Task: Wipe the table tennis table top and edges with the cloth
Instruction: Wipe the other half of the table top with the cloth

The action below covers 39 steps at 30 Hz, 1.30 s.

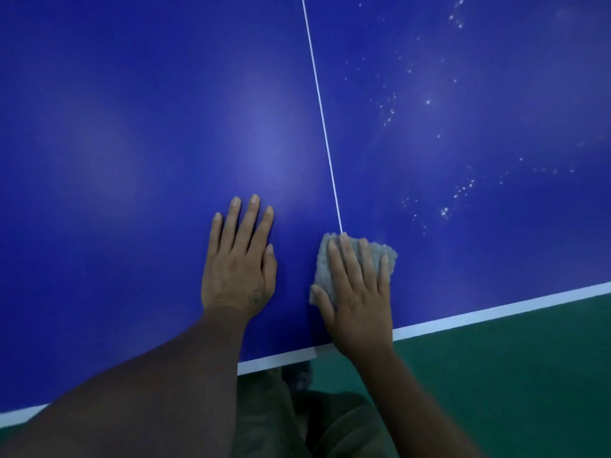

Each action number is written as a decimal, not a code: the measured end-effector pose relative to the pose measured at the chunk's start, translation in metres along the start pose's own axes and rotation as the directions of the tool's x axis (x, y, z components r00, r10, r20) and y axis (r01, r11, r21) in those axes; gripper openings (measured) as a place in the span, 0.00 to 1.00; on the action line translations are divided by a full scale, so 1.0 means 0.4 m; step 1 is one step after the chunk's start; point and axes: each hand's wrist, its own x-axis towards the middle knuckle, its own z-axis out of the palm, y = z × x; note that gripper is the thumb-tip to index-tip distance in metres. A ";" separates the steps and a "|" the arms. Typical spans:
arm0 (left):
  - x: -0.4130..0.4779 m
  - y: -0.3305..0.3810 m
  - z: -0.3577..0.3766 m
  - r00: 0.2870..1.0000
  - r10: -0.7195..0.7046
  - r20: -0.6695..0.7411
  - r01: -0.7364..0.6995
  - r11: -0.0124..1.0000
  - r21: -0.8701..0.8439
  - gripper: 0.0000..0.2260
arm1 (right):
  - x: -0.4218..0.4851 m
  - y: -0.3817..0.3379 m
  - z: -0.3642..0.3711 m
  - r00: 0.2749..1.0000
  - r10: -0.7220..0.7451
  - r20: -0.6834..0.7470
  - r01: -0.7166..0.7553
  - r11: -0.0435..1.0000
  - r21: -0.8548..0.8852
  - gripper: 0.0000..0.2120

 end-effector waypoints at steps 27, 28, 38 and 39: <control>0.049 0.376 0.052 0.784 -0.606 -0.131 0.593 0.795 -0.129 0.27 | 0.008 0.327 -0.045 0.943 -0.327 0.052 0.329 0.944 -0.024 0.36; 0.050 0.383 0.064 0.790 -0.594 -0.150 0.585 0.804 -0.105 0.26 | 0.052 0.334 -0.049 0.942 -0.334 0.032 0.335 0.942 -0.031 0.36; 0.052 0.375 0.075 0.777 -0.595 -0.206 0.593 0.801 -0.081 0.24 | 0.579 0.299 -0.124 0.994 -0.094 -0.046 0.094 0.996 -0.011 0.37; 0.053 0.375 0.074 0.773 -0.601 -0.204 0.598 0.797 -0.084 0.24 | 0.571 0.291 -0.123 0.994 -0.093 -0.048 0.092 0.996 -0.021 0.37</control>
